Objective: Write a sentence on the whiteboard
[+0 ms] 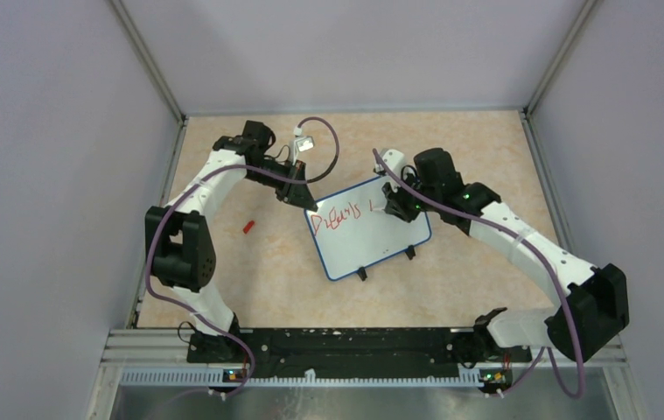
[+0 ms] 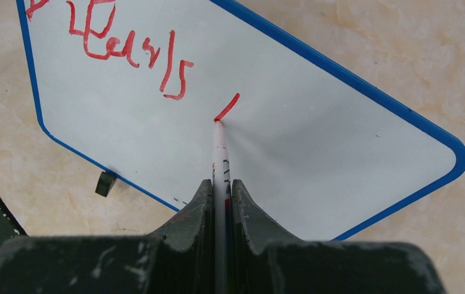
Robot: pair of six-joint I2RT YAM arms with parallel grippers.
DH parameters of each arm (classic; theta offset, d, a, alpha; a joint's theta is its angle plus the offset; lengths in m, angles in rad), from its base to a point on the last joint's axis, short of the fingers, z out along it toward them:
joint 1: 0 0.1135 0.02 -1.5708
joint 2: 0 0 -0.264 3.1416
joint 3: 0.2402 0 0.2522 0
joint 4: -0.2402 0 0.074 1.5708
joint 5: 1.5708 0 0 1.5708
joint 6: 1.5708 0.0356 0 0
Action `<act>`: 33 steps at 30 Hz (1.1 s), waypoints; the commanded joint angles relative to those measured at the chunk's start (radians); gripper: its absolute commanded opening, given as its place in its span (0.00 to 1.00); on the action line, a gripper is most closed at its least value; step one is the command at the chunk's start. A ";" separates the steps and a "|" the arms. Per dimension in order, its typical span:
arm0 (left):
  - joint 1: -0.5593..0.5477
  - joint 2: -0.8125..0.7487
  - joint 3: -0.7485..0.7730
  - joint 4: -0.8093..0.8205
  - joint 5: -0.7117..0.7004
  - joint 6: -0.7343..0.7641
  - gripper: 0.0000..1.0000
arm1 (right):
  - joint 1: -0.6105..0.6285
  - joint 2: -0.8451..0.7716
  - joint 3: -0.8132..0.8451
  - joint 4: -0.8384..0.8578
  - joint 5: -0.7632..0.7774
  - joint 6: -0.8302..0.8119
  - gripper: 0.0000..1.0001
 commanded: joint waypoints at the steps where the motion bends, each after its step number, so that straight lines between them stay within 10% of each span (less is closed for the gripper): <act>1: -0.004 -0.001 0.007 0.011 -0.010 0.006 0.00 | 0.004 0.009 0.071 0.058 0.058 0.006 0.00; 33: -0.005 -0.008 0.000 0.010 -0.011 0.008 0.00 | -0.005 -0.027 -0.030 0.016 0.076 -0.022 0.00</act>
